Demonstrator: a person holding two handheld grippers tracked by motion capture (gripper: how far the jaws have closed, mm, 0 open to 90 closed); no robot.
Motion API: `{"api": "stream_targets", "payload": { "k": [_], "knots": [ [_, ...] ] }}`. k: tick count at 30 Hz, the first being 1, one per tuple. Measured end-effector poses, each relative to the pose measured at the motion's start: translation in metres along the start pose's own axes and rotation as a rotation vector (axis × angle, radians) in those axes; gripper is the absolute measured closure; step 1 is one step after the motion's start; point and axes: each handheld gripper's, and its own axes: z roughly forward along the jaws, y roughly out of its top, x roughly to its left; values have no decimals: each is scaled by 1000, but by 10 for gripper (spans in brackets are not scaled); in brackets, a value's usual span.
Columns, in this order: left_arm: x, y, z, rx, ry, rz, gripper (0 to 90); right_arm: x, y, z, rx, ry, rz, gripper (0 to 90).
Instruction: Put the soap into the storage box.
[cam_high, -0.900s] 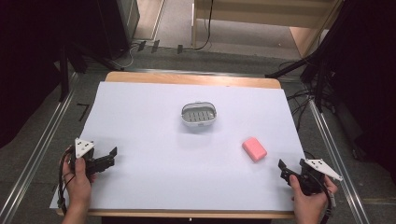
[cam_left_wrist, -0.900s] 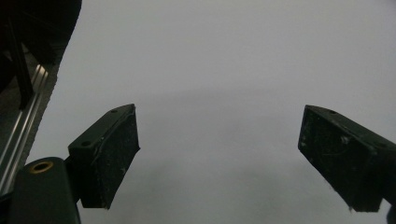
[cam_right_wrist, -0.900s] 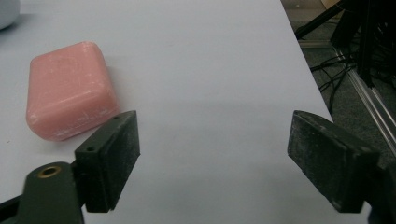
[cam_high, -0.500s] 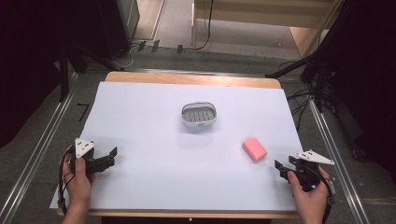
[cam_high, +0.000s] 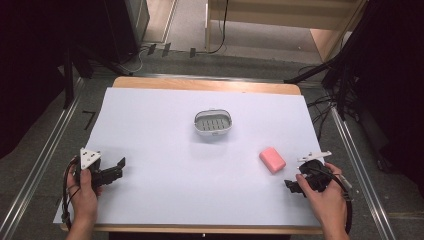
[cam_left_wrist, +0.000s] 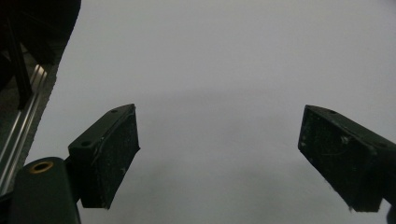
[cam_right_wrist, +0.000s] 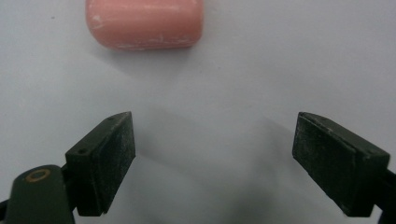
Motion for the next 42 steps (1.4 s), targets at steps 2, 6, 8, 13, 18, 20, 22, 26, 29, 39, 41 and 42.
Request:
{"api": "stream_targets", "payload": {
  "k": [2,6,8,13,18,20,22,26,29,39,41,42],
  "knots": [
    [0,0,0,0,0,0,132,2,3,1,19,2,-4,103],
    [0,0,0,1,-1,-1,132,8,17,8,125,2,-27,0],
    [0,0,0,1,-2,-3,132,10,22,10,135,5,-38,0],
    [0,0,0,3,-2,-3,132,12,28,11,142,8,-48,0],
    [0,0,0,2,-2,-3,132,14,35,14,161,11,-57,0],
    [0,0,0,2,-2,-4,132,14,39,17,161,19,-49,0],
    [1,0,0,3,-2,-4,132,15,41,18,164,30,-47,0],
    [1,0,0,2,-2,-4,132,17,47,18,165,45,-35,0],
    [1,0,0,4,-3,-4,132,19,51,20,162,42,-30,0],
    [1,0,0,4,-5,-5,132,22,62,25,160,46,-27,0],
    [1,0,0,4,-5,-5,132,23,65,25,152,49,-29,0],
    [1,0,0,4,-6,-5,132,23,66,25,151,48,-27,0]
  ]
}}
